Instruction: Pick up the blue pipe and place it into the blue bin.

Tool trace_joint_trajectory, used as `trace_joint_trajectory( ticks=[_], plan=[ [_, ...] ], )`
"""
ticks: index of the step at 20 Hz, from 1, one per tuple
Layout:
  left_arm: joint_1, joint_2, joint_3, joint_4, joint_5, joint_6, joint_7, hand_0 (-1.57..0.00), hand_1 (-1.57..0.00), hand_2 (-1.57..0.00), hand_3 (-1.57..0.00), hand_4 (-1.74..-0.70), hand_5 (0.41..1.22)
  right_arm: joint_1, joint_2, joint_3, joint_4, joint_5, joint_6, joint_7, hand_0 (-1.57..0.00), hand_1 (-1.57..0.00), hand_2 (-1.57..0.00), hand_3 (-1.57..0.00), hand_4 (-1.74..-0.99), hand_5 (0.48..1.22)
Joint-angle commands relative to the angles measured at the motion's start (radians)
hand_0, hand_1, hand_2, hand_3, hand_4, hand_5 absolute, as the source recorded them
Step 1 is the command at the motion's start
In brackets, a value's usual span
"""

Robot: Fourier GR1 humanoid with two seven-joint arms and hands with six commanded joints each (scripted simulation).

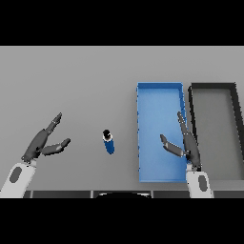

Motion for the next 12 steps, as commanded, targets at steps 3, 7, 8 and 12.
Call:
trace_joint_trajectory(
  ticks=[3,7,8,12],
  plan=[
    [0.003,-0.010,-0.066,-0.041,-0.022,-0.044,0.032,0.00,0.00,0.00,0.00,-1.07,0.522,0.004,-0.002,-0.001,0.005,0.002,0.000,-0.009,0.00,0.00,0.00,0.00,-1.174,0.616],
    [0.004,-0.052,-0.161,-0.097,-0.077,-0.058,0.102,0.00,0.00,0.00,0.00,-1.13,0.475,0.012,0.004,0.003,-0.008,-0.001,0.002,-0.003,0.00,0.00,0.00,0.00,-1.182,0.618],
    [-0.006,-0.064,-0.175,-0.093,-0.082,-0.061,0.126,0.00,0.00,0.00,0.00,-1.14,0.464,0.008,0.001,-0.002,0.000,-0.002,0.003,0.007,0.00,0.00,0.00,0.00,-1.189,0.619],
    [-0.028,-0.146,-0.239,-0.066,-0.125,-0.060,0.135,0.00,0.00,0.00,0.00,-1.15,0.451,0.007,-0.002,-0.007,-0.006,-0.012,0.007,0.001,0.00,0.00,0.00,0.00,-1.213,0.625]
  ],
)
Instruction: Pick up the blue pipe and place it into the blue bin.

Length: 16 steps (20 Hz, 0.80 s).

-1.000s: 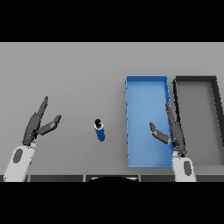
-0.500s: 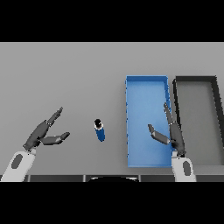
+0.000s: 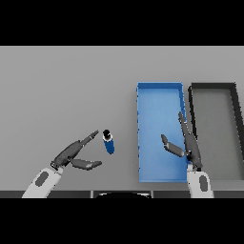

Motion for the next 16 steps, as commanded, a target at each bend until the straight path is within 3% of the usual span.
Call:
trace_joint_trajectory(
  ticks=[1,7,13,16],
  plan=[
    [-0.015,-0.019,-0.007,0.009,-0.002,0.000,-0.003,0.00,0.00,0.00,0.00,-1.15,0.452,-0.006,0.003,-0.001,-0.002,0.000,-0.004,0.009,0.00,0.00,0.00,0.00,-1.218,0.627],
    [-0.097,-0.153,-0.034,0.135,-0.049,0.037,-0.022,0.00,0.00,0.00,0.00,-1.14,0.460,0.014,0.006,0.000,-0.015,0.002,-0.007,0.030,0.00,0.00,0.00,0.00,-1.205,0.625],
    [-0.156,-0.225,-0.066,0.240,-0.125,0.073,-0.015,0.00,0.00,0.00,0.00,-1.05,0.418,0.026,0.000,-0.006,-0.013,-0.005,0.000,-0.012,0.00,0.00,0.00,0.00,-1.221,0.645],
    [-0.166,-0.265,-0.063,0.268,-0.101,0.061,-0.054,0.00,0.00,0.00,0.00,-1.09,0.441,0.025,-0.009,-0.005,-0.017,0.009,-0.004,-0.023,0.00,0.00,0.00,0.00,-1.205,0.649]
  ],
)
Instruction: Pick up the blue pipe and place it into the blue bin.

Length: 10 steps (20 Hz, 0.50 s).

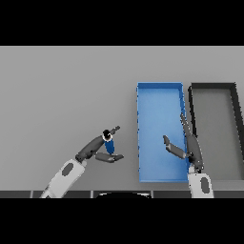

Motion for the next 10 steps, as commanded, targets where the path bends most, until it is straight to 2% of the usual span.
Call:
trace_joint_trajectory(
  ticks=[1,3,4,5,7,8,10],
  plan=[
    [-0.008,-0.015,0.002,0.014,0.002,0.004,-0.005,0.00,0.00,0.00,0.00,-1.11,0.463,-0.004,0.005,0.003,-0.003,-0.001,-0.001,0.012,0.00,0.00,0.00,0.00,-1.207,0.650],
    [-0.005,-0.040,0.020,0.039,0.036,-0.004,-0.032,0.00,-0.04,-0.15,-0.12,-1.19,0.550,0.004,-0.002,-0.005,0.000,-0.010,0.006,0.008,0.00,0.00,0.00,0.00,-1.213,0.655],
    [-0.004,-0.057,0.023,0.045,0.053,-0.010,-0.035,-0.01,-0.16,-0.31,-0.28,-1.24,0.613,0.008,0.001,-0.006,0.002,-0.015,0.007,0.005,0.00,0.00,0.00,0.00,-1.217,0.655],
    [0.004,-0.071,0.027,0.047,0.070,-0.013,-0.048,-0.12,-0.32,-0.49,-0.53,-1.28,0.735,-0.003,-0.001,-0.010,0.003,-0.018,0.005,0.014,0.00,0.00,0.00,0.00,-1.220,0.656],
    [0.004,-0.079,0.039,0.053,0.080,-0.006,-0.065,-0.60,-0.75,-0.87,-0.91,-1.44,0.910,-0.002,0.006,-0.001,0.005,-0.005,0.000,0.018,0.00,0.00,0.00,0.00,-1.219,0.657],
    [0.006,-0.081,0.036,0.051,0.086,-0.010,-0.047,-0.80,-0.92,-1.01,-1.03,-1.50,0.972,0.007,0.005,0.001,0.001,-0.008,0.005,0.003,0.00,0.00,0.00,0.00,-1.224,0.658],
    [0.010,-0.087,0.018,0.034,0.072,-0.002,-0.059,-1.07,-1.15,-1.21,-1.19,-1.58,1.062,0.002,0.013,0.000,-0.001,-0.017,0.004,0.014,0.00,0.00,0.00,0.00,-1.233,0.660]
  ],
)
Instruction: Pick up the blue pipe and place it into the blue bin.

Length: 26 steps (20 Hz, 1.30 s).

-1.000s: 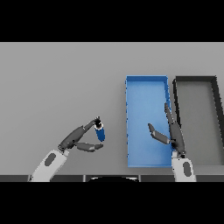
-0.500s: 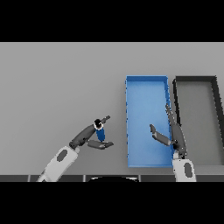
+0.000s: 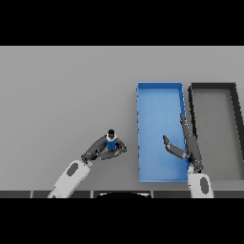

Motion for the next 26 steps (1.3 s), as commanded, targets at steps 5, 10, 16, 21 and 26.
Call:
trace_joint_trajectory(
  ticks=[5,10,16,21,26],
  plan=[
    [0.022,-0.017,-0.021,-0.044,-0.054,0.044,-0.038,-1.41,-1.43,-1.45,-1.45,-1.49,1.169,-0.015,-0.001,-0.005,0.012,-0.015,0.011,0.026,0.00,0.00,0.00,0.00,-1.220,0.635],
    [-0.007,-0.038,-0.001,-0.129,-0.043,0.041,-0.052,-1.52,-1.53,-1.53,-1.53,-1.47,1.204,-0.037,-0.002,-0.007,0.008,-0.013,0.005,0.044,0.00,0.00,0.00,0.00,-1.226,0.636],
    [-0.062,-0.060,-0.001,-0.236,-0.028,-0.002,0.020,-1.56,-1.56,-1.56,-1.56,-1.47,1.217,-0.022,-0.018,-0.009,0.012,0.007,0.002,0.020,0.00,0.00,0.00,0.00,-1.176,0.643],
    [-0.066,-0.065,-0.008,-0.282,-0.038,-0.028,0.094,-1.57,-1.57,-1.57,-1.57,-1.47,1.220,-0.016,-0.023,-0.009,0.021,0.024,-0.007,0.000,0.00,0.00,0.00,0.00,-1.151,0.643],
    [-0.062,-0.086,-0.001,-0.261,-0.070,-0.036,0.100,-1.57,-1.57,-1.57,-1.57,-1.47,1.220,0.088,0.001,0.010,-0.103,0.082,-0.069,0.012,0.00,0.00,0.00,0.00,-1.166,0.643]
  ],
)
